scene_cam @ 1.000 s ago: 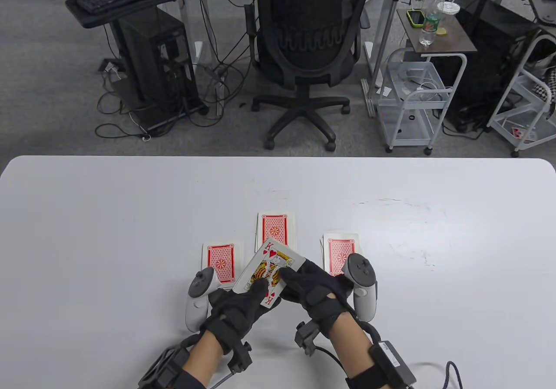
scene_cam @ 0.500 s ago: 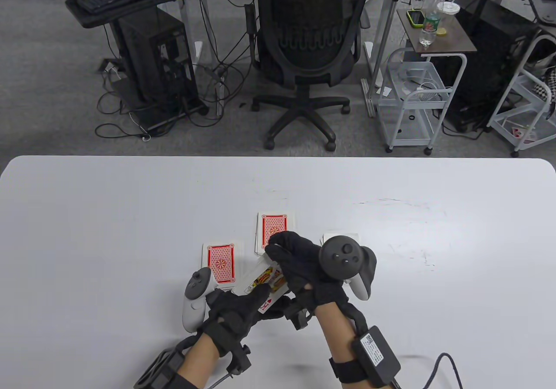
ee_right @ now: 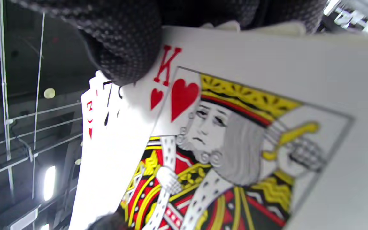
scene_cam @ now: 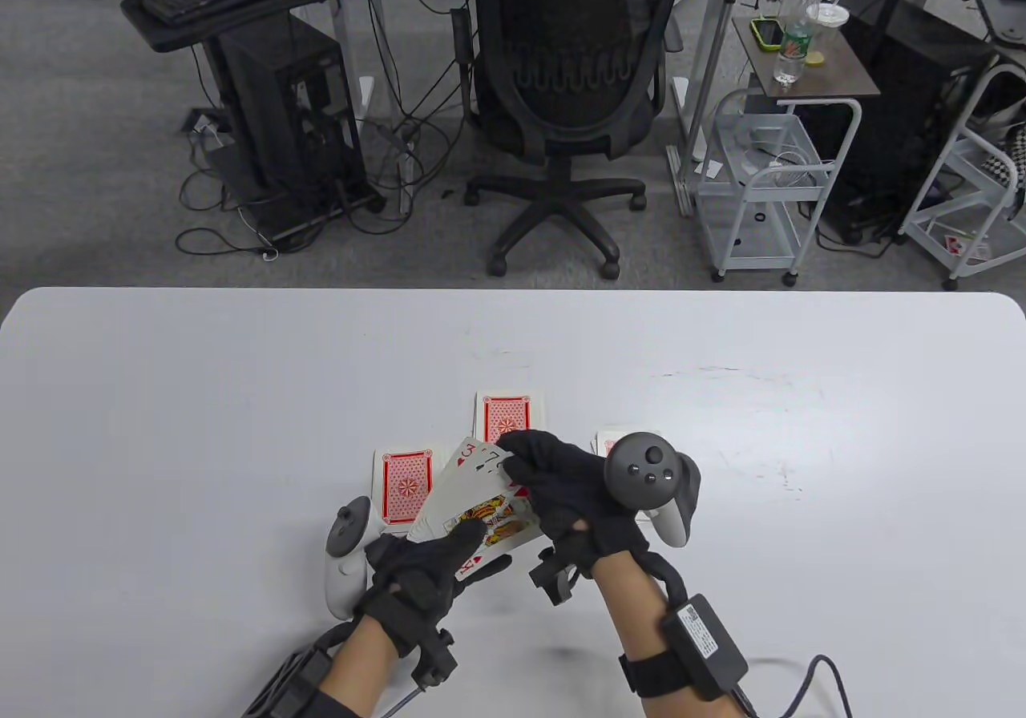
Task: Four-player card dealing with fan arrangement
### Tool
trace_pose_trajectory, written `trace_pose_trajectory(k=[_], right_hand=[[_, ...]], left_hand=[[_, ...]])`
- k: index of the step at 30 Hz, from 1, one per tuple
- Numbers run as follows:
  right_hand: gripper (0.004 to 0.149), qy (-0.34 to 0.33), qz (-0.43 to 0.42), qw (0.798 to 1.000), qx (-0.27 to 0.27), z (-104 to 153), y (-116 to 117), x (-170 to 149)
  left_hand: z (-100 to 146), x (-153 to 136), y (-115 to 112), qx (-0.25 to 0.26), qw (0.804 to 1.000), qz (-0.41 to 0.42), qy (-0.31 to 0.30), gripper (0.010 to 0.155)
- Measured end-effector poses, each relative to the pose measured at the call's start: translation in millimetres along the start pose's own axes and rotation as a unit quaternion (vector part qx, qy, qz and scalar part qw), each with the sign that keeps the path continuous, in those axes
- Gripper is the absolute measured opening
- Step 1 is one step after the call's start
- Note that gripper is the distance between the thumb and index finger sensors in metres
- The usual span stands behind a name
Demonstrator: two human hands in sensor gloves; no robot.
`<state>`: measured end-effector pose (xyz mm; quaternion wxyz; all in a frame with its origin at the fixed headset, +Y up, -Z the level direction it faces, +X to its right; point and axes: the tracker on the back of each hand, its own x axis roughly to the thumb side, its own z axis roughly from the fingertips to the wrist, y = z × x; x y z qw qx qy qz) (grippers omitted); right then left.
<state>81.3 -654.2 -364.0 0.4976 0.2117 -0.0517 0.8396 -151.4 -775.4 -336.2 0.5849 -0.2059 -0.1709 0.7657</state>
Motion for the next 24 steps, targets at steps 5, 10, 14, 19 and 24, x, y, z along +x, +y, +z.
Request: trace_pose_trajectory(k=[5,10,14,19,24], right_hand=[[0.041,0.018,0.008,0.999,-0.045,4.1,0.5,1.7],[0.039,-0.001,-0.016,1.000,-0.006,0.6,-0.8,0.7],[0.064,0.045,-0.045,0.998,0.013,1.9,-3.8,-10.1],[0.046,0.094,0.003,0.995,0.020,3.2,2.6,-16.0],[0.041,0.070,-0.021,0.997,0.009,0.6,5.2,-13.1]], left_hand=[[-0.2,3.7,-1.8,-0.008,1.000,-0.028,0.001,0.052],[-0.1,0.4,-0.1,-0.005,1.000,-0.020,0.006,0.051],[0.6,1.9,0.0,0.002,1.000,0.012,-0.013,0.051],[2.0,4.8,0.9,0.009,0.999,0.033,-0.030,0.052],[4.7,4.2,4.4,0.024,0.998,0.056,-0.035,0.051]])
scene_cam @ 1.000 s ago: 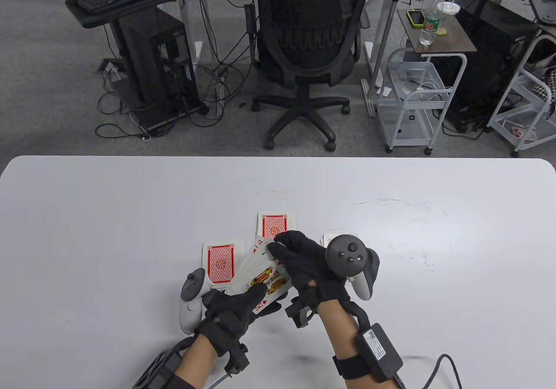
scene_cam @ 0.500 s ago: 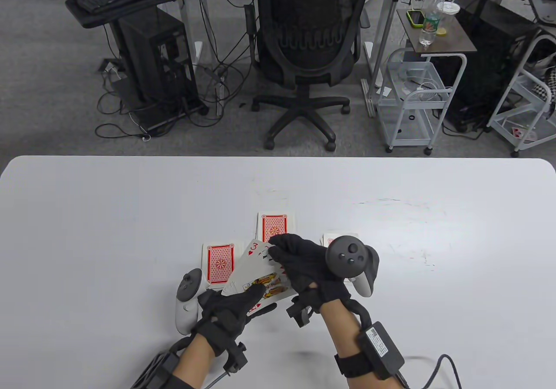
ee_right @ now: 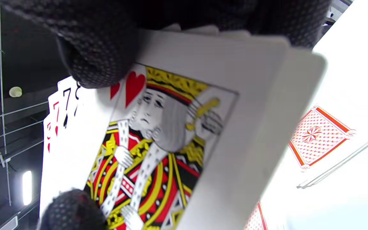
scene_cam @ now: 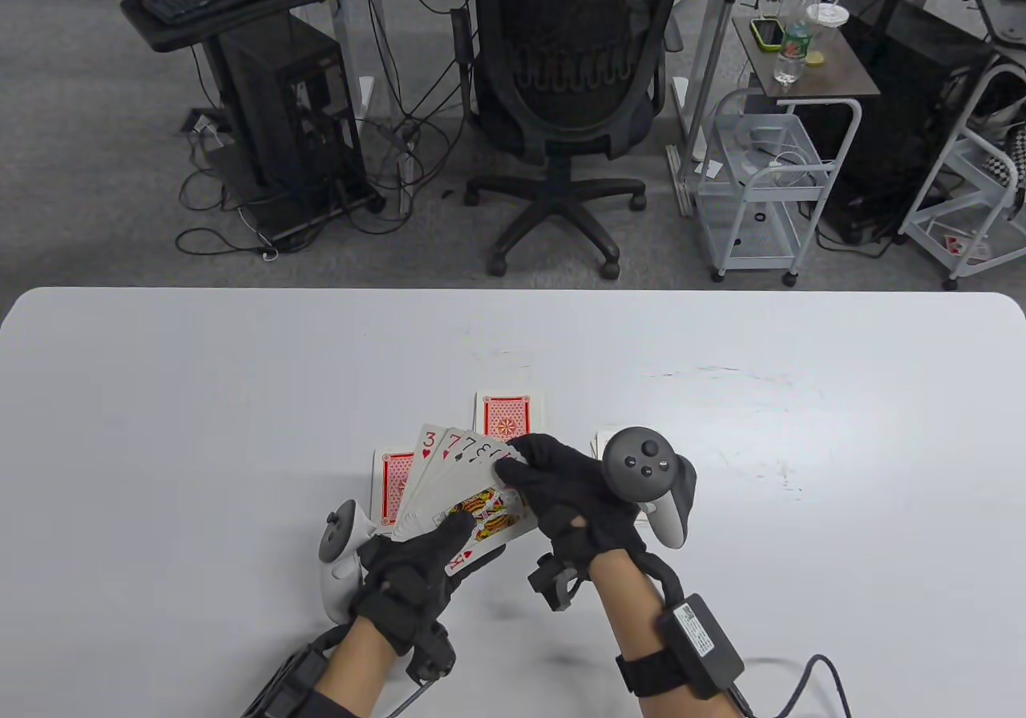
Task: Four-player card dealing with fan arrangement
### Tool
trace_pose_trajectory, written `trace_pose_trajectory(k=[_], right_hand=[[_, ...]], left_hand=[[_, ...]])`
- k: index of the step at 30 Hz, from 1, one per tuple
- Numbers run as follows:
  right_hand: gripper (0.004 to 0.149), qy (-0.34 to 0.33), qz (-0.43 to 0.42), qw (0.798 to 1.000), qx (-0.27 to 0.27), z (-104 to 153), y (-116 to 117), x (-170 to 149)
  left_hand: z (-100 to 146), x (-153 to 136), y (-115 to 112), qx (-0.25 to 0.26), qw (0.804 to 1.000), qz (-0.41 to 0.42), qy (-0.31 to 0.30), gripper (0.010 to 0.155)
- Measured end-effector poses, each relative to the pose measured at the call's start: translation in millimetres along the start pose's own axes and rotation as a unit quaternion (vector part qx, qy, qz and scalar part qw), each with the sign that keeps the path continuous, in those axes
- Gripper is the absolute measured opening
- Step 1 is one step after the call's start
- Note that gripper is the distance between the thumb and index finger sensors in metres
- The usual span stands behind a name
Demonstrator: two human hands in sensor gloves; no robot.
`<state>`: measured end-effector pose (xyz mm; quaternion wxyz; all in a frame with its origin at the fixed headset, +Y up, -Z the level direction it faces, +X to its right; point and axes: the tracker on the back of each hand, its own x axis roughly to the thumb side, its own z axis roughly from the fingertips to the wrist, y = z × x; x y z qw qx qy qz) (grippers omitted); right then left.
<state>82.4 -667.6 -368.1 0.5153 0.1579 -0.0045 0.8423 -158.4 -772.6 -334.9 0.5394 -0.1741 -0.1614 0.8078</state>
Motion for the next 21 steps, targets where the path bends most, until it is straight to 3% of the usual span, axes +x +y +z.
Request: trace_pose_trajectory(k=[3,6,8,13,17,19,21], right_hand=[[0.043,0.003,-0.034,0.999,0.012,1.3,-3.0,-3.0],[0.054,-0.018,-0.029,0.999,-0.023,3.1,-4.0,-2.4],[0.041,-0.024,-0.021,0.998,-0.046,4.2,-2.9,0.6],[0.042,-0.033,-0.030,0.999,-0.022,0.8,-4.0,1.5],[0.064,0.002,-0.054,0.999,0.009,0.6,-7.0,-11.5],[0.059,0.008,-0.021,0.999,0.023,-0.3,-6.0,-14.2],[0.043,0.008,-0.018,1.000,0.007,-0.8,-2.3,-13.3]], left_hand=[[0.2,2.3,0.1,0.002,1.000,-0.005,-0.006,0.051],[0.0,3.3,-2.7,0.000,1.000,-0.031,-0.003,0.051],[0.1,2.6,-4.2,-0.005,1.000,-0.026,-0.002,0.052],[0.4,1.8,-0.8,0.000,1.000,-0.008,-0.004,0.052],[1.6,2.7,0.3,0.006,1.000,0.024,-0.019,0.053],[2.0,3.5,1.4,0.012,1.000,0.021,-0.020,0.053],[1.6,2.4,2.3,0.011,1.000,0.019,-0.020,0.053]])
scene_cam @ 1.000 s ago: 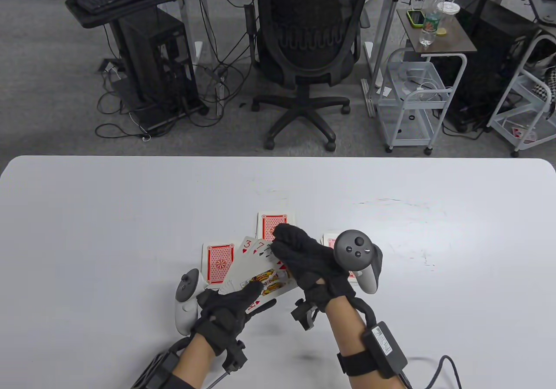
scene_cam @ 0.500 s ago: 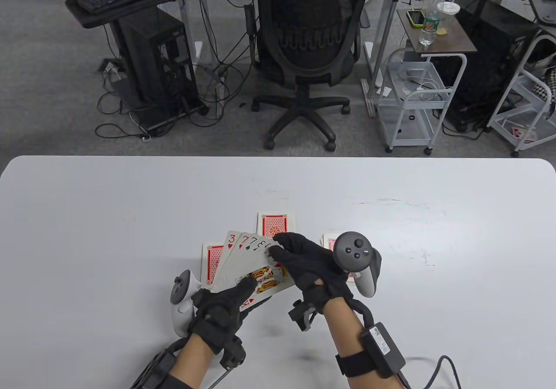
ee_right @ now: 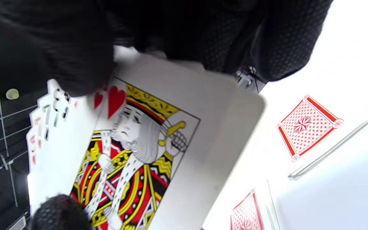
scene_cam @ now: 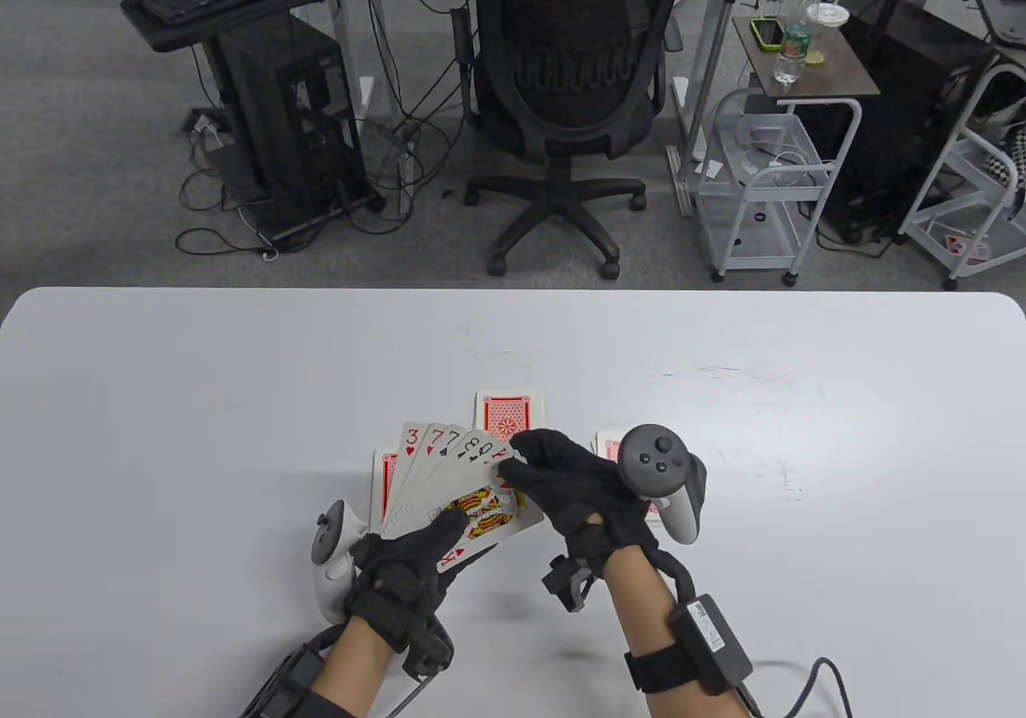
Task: Four-player card dealing with fan arrangement
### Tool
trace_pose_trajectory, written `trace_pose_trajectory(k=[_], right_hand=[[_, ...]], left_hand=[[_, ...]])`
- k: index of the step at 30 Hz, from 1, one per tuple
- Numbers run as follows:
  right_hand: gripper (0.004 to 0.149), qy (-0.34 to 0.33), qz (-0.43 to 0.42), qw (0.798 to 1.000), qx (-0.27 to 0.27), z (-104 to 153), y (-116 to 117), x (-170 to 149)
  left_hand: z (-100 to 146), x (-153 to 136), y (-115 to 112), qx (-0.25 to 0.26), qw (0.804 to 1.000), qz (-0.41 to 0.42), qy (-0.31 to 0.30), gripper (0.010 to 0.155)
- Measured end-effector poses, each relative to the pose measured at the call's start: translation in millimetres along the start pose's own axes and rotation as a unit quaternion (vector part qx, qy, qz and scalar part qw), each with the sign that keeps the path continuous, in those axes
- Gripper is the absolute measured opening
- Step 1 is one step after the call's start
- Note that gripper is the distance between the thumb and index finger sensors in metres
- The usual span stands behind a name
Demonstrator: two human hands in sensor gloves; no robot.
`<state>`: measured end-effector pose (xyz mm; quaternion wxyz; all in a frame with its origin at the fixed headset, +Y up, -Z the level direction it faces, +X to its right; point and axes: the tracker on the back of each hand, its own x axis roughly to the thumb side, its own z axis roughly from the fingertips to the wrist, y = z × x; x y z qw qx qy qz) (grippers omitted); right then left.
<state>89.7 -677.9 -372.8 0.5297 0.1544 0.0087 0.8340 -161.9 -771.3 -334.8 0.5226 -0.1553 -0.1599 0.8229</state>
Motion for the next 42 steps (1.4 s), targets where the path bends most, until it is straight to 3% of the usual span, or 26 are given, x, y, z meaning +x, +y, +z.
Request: trace_pose_trajectory(k=[2,7,9,11,13,18,24,28,37,42], right_hand=[[0.042,-0.008,-0.008,1.000,-0.010,-0.4,0.6,3.2],[0.048,-0.014,-0.040,0.999,0.034,-3.6,-5.3,-1.5],[0.064,-0.046,-0.083,0.993,0.063,-6.0,-8.2,-5.6],[0.069,-0.060,-0.125,0.985,0.099,-8.5,-7.1,-7.5],[0.072,-0.076,-0.137,0.973,0.167,-10.2,-1.1,-8.0],[0.058,-0.094,-0.159,0.968,0.169,-11.5,10.7,-3.2],[0.064,-0.121,-0.084,0.977,0.153,-7.1,15.0,4.8],[0.063,-0.094,-0.095,0.981,0.141,-9.0,20.6,-4.8],[0.061,0.002,-0.151,0.977,0.151,-19.9,9.0,-23.3],[0.060,0.036,-0.155,0.970,0.182,-27.9,-10.5,-40.2]], left_hand=[[1.2,-1.4,2.8,0.010,1.000,0.016,0.001,0.053],[-0.2,1.1,2.6,-0.004,1.000,0.022,-0.007,0.054],[-0.4,1.0,1.8,-0.011,1.000,0.024,-0.005,0.054],[-1.2,0.7,0.7,-0.024,1.000,0.015,-0.001,0.054],[-2.2,-0.3,-1.1,-0.029,0.999,0.013,0.003,0.054],[-3.3,-4.4,-2.6,-0.043,0.999,0.011,0.026,0.054],[-0.2,-11.5,1.5,0.016,0.997,0.030,0.064,0.066],[1.8,-19.0,4.4,0.047,0.995,0.011,0.093,0.068],[-0.6,-19.0,7.8,0.030,0.992,-0.012,0.118,0.068],[2.4,3.7,21.4,0.069,0.980,-0.144,0.116,0.069]])
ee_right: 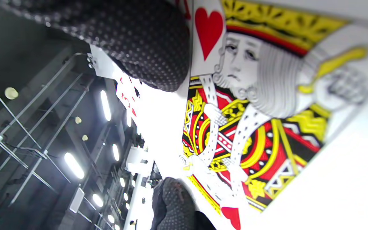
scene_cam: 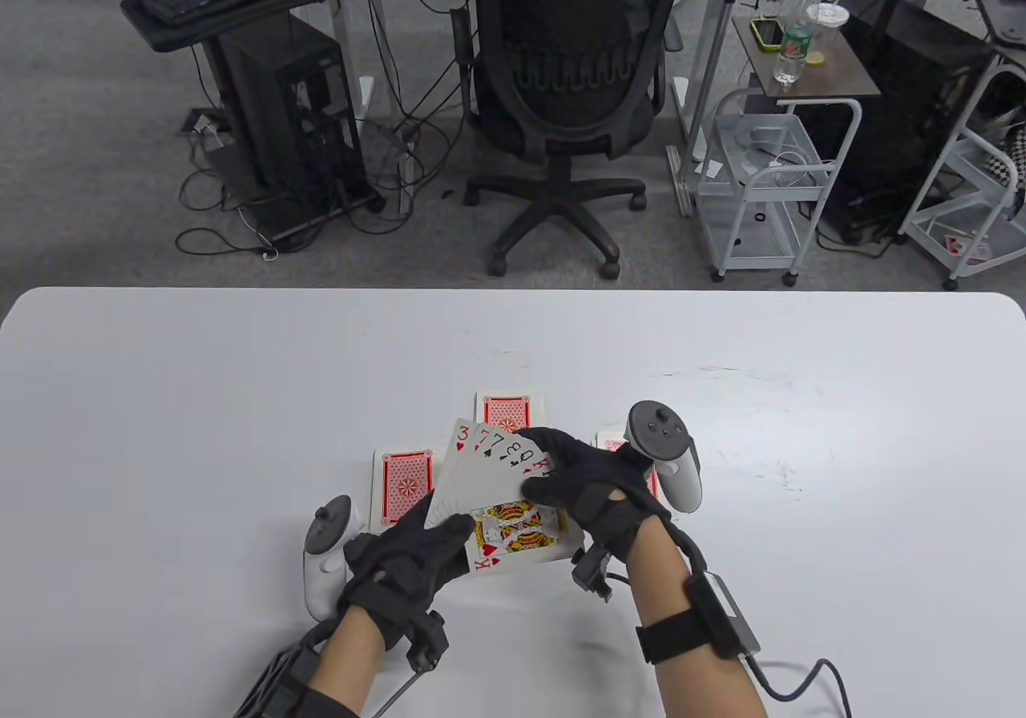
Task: Four-player card dealing with fan arrangement
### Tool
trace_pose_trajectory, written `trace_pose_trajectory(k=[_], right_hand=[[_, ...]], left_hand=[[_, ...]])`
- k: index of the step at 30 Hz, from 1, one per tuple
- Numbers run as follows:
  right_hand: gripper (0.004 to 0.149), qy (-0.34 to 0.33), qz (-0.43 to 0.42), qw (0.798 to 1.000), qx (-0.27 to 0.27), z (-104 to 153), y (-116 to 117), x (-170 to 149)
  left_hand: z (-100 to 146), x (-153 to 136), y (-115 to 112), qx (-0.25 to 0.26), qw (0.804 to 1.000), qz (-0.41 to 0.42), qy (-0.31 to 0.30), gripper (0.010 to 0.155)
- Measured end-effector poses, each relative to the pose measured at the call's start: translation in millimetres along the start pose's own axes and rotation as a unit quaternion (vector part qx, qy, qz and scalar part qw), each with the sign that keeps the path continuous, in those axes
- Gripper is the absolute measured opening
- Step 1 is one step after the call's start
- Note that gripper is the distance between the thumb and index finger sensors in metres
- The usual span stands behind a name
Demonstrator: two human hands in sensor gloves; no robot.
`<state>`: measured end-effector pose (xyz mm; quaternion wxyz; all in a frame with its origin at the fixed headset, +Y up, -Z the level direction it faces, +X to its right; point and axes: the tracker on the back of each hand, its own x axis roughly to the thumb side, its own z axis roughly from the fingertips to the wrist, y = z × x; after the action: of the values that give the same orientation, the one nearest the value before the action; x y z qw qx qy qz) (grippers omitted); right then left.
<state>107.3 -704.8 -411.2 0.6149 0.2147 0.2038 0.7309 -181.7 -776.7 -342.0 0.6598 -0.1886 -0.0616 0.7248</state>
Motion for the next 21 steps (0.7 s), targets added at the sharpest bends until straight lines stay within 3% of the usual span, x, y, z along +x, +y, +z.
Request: trace_pose_trajectory(k=[5,11,13,18,21], right_hand=[[0.060,0.052,0.053,0.997,0.035,-3.9,-19.1,-13.1],[0.060,0.108,0.151,0.978,0.099,-31.3,-8.7,-21.0],[0.059,0.114,0.174,0.971,0.121,-41.4,-0.7,-21.3],[0.058,0.130,0.267,0.945,0.139,-58.4,18.5,-18.9],[0.059,0.109,0.344,0.924,0.125,-61.7,27.4,-15.9]], left_hand=[[7.2,19.0,5.9,0.052,0.995,-0.081,-0.009,0.066],[9.1,29.7,-21.4,0.018,0.955,-0.295,-0.027,0.063],[4.2,26.0,-37.4,-0.018,0.933,-0.359,-0.010,0.062],[-9.6,18.7,-72.1,-0.069,0.830,-0.552,0.036,0.062],[-18.3,13.6,-80.6,-0.084,0.803,-0.587,0.055,0.062]])
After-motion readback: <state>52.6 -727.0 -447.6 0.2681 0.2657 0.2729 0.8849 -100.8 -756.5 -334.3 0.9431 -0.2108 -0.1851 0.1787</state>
